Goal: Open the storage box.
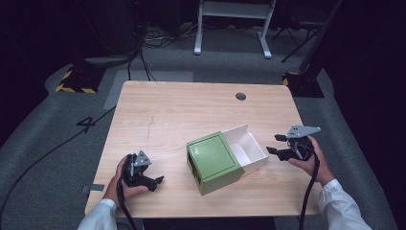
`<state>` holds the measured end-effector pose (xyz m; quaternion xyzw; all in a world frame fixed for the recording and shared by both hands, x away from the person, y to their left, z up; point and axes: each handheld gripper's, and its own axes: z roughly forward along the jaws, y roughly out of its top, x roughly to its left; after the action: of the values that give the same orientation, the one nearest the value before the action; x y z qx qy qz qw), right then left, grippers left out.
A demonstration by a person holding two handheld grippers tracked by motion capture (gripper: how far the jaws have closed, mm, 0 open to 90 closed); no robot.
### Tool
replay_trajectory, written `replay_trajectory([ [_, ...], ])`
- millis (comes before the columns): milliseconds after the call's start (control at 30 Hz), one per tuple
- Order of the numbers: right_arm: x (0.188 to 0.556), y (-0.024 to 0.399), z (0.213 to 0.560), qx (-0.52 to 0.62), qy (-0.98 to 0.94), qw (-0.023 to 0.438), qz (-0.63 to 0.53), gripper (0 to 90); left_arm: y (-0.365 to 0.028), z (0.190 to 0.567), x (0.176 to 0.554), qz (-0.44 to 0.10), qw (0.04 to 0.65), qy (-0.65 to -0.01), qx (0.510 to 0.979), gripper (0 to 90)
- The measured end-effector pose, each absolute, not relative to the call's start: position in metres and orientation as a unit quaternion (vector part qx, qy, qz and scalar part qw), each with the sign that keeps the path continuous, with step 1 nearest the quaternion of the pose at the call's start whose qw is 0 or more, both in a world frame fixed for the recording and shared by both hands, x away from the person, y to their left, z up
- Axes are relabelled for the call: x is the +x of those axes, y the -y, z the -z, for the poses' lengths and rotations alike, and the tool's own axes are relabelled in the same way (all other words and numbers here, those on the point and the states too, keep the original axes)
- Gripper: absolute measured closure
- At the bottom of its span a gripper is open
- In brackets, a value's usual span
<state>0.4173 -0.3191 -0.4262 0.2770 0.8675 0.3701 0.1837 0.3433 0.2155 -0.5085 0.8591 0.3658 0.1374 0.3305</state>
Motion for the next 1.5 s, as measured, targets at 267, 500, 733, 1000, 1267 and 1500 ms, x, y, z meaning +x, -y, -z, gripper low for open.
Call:
replay_trajectory([
  [267, 0.413, 0.325, 0.424, 0.290, -0.865, 0.198, -0.357, 26.7, -0.216, 0.508, 0.343, -0.137, 0.330, -0.366, 0.859, 0.5],
  [500, 0.408, 0.330, 0.423, 0.295, -0.866, 0.211, -0.345, 22.4, -0.216, 0.508, 0.343, -0.137, 0.330, -0.366, 0.859, 0.5],
  [733, 0.401, 0.333, 0.427, 0.290, -0.872, 0.216, -0.328, 21.0, -0.216, 0.508, 0.343, -0.137, 0.330, -0.366, 0.859, 0.5],
  [1000, 0.394, 0.339, 0.434, 0.290, -0.876, 0.215, -0.319, 20.9, -0.216, 0.508, 0.343, -0.137, 0.330, -0.366, 0.859, 0.5],
  [1267, 0.384, 0.348, 0.447, 0.296, -0.879, 0.215, -0.305, 20.6, -0.216, 0.508, 0.343, -0.137, 0.330, -0.366, 0.859, 0.5],
  [1500, 0.376, 0.356, 0.459, 0.301, -0.880, 0.212, -0.299, 20.4, -0.216, 0.508, 0.343, -0.137, 0.330, -0.366, 0.859, 0.5],
])
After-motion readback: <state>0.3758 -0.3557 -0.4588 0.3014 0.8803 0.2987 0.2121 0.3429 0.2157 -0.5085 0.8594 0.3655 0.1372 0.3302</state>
